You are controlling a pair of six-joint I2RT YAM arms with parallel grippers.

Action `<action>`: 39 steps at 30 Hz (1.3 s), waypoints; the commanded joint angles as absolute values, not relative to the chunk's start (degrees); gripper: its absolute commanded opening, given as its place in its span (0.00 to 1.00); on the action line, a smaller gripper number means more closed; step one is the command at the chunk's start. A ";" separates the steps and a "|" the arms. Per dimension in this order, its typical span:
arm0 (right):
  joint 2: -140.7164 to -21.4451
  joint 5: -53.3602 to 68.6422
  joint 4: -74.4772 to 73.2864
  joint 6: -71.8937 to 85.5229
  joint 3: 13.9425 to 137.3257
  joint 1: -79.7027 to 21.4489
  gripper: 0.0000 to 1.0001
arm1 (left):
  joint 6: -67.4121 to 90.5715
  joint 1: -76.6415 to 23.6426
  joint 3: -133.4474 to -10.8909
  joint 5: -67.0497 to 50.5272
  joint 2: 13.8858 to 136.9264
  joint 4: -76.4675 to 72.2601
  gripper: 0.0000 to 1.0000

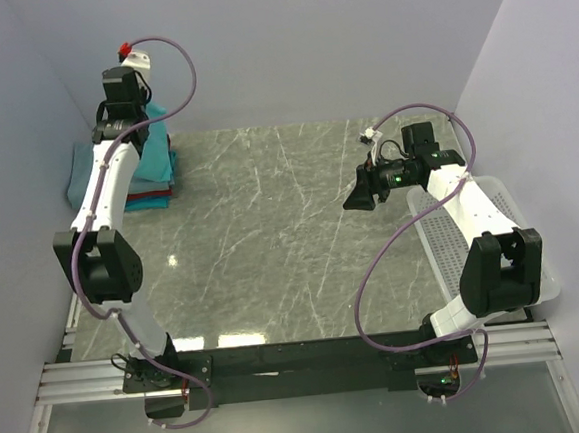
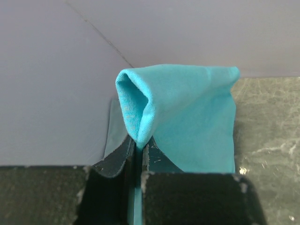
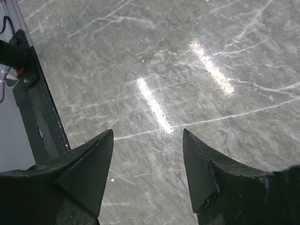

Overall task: Fold and stack the t-shirts
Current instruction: Neatly place the folded tshirt to the corner, then reset both grippers

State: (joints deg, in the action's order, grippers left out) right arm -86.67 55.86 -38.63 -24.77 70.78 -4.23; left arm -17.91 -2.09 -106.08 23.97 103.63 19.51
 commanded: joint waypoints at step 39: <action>-71.82 33.33 -28.92 -24.09 66.36 -0.26 0.75 | 24.69 17.49 -82.30 -28.97 81.24 7.13 0.99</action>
